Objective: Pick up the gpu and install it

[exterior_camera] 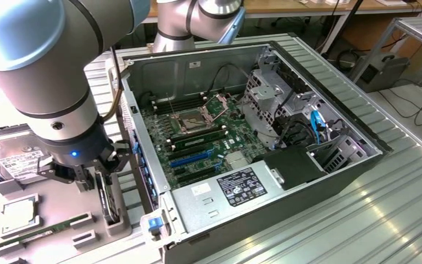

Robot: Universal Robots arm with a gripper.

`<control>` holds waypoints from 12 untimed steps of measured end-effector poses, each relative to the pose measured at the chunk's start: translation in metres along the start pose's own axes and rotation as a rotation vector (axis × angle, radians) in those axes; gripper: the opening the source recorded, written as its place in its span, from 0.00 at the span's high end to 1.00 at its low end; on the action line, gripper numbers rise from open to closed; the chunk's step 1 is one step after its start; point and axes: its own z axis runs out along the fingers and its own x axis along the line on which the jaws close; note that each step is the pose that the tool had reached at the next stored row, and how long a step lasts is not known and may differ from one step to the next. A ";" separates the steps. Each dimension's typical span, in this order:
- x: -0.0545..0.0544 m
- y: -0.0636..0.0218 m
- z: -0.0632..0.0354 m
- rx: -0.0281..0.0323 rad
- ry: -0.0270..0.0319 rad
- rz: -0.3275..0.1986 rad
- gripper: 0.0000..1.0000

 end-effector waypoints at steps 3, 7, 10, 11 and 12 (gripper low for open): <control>0.000 0.0000 0.0006 0.0000 0.0000 0.000 0.64; 0.000 -0.0001 0.0014 0.0000 0.0001 0.000 0.64; 0.000 -0.0001 0.0022 0.0001 0.0001 0.000 0.64; 0.000 -0.0001 0.0028 0.0000 0.0001 -0.001 0.64; 0.000 -0.0002 0.0032 -0.0001 0.0001 -0.001 0.64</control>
